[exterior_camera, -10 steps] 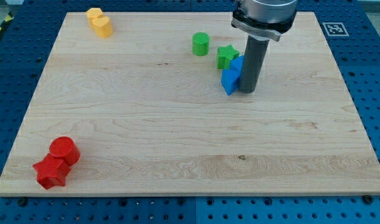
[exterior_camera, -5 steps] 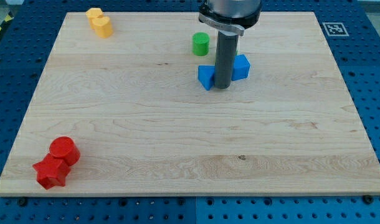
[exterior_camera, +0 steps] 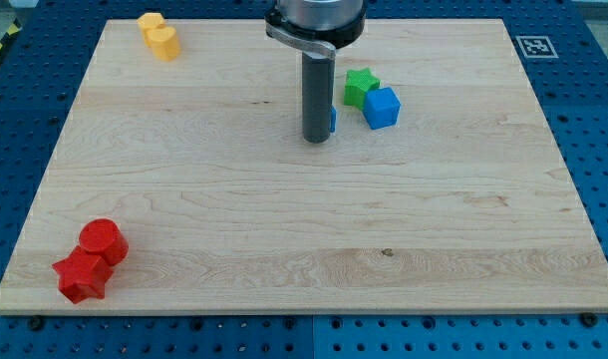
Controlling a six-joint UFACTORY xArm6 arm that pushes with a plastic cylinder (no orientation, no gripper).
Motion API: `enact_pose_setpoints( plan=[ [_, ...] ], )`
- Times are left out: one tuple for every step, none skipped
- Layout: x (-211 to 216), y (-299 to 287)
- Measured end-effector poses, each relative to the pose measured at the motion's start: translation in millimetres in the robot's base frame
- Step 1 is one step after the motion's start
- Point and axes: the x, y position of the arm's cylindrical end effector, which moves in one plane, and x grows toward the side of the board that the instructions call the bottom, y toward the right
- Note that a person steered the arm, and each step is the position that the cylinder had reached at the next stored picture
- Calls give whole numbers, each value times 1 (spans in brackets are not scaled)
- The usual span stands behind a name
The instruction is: Push the blue triangle into the green blocks
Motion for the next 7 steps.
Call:
enact_pose_setpoints(
  plan=[
    [-12, 10],
    [-29, 10],
    [-46, 10],
    [-53, 10],
    [-54, 10],
    [-54, 10],
    [-53, -2]
  ],
)
